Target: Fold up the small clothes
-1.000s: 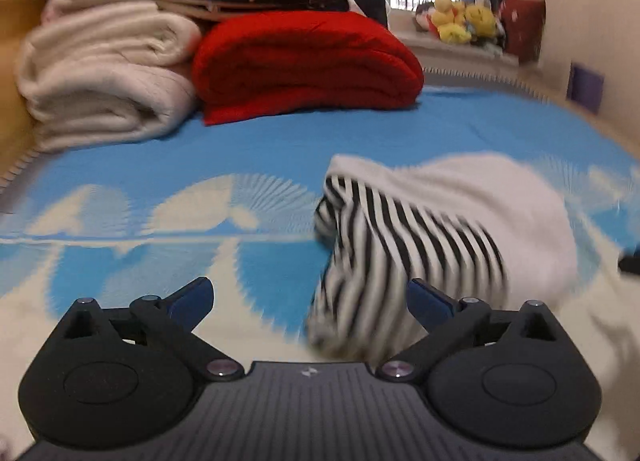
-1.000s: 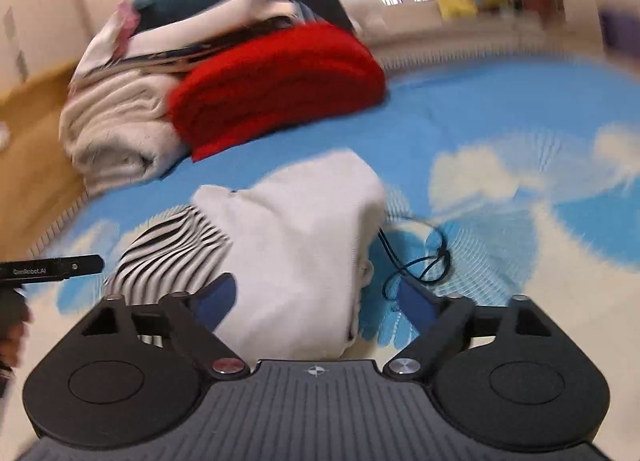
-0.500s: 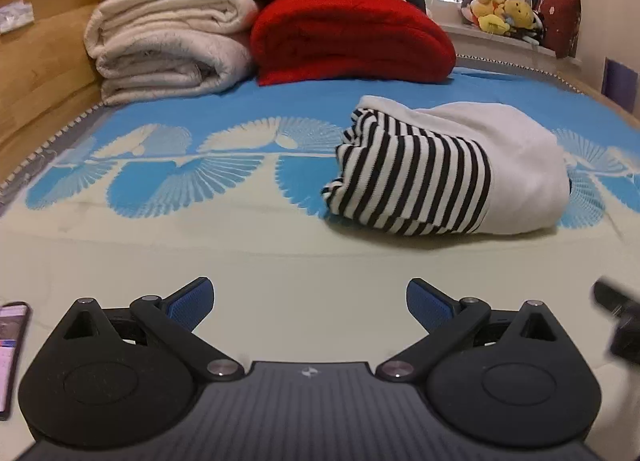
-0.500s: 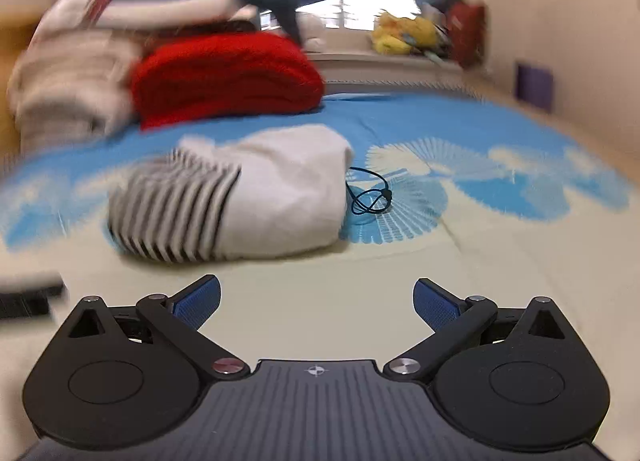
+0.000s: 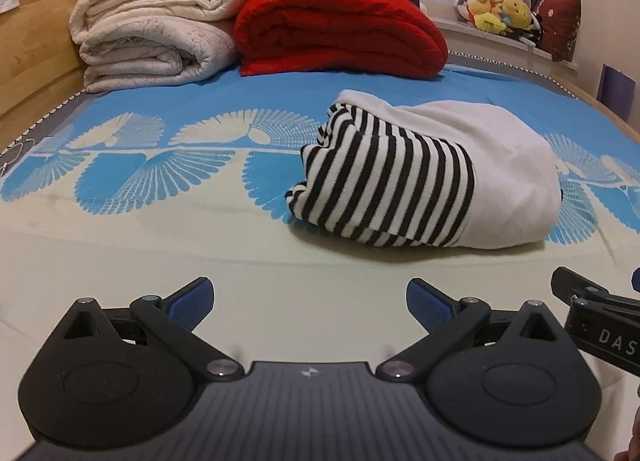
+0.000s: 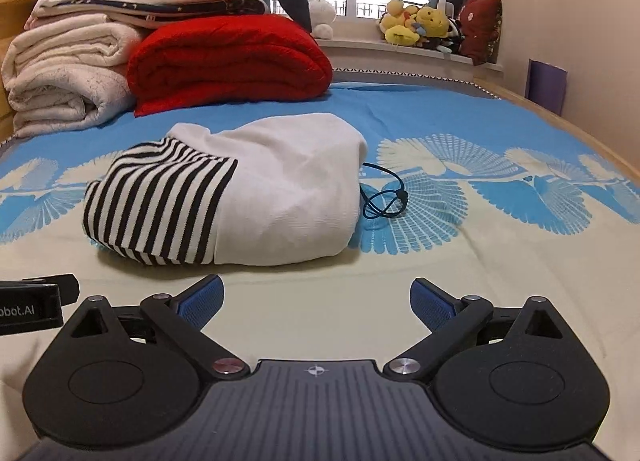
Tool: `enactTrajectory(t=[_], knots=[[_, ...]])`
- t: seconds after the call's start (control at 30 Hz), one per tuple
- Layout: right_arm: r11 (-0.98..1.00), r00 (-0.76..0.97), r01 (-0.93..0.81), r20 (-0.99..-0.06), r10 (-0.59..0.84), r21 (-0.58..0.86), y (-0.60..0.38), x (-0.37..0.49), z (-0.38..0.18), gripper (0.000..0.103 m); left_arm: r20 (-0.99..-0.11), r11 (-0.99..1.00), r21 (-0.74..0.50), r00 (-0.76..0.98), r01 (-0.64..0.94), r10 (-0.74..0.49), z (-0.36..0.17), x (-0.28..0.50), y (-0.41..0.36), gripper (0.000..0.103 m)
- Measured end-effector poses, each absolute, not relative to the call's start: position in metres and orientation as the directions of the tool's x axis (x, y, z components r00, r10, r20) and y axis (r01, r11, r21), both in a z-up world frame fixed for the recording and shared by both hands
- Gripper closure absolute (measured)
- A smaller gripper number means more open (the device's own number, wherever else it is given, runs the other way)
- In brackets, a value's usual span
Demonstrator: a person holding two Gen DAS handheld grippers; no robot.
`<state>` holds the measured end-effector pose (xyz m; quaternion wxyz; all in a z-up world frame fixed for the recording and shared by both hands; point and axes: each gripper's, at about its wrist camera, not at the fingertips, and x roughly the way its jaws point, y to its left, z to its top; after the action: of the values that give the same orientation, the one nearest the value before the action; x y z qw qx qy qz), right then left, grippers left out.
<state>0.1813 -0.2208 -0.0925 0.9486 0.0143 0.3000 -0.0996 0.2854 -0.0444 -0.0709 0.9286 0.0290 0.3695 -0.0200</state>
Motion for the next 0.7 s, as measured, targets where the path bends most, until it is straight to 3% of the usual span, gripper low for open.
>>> enactTrajectory(t=[0.7], knots=[[0.981, 0.793, 0.189, -0.584, -0.173, -0.035, -0.2203, 0.1778, -0.0955, 0.004, -0.664, 0.996, 0.062, 0.747, 0.069, -0.01, -0.0687, 0.2797, -0.0507, 0.0]])
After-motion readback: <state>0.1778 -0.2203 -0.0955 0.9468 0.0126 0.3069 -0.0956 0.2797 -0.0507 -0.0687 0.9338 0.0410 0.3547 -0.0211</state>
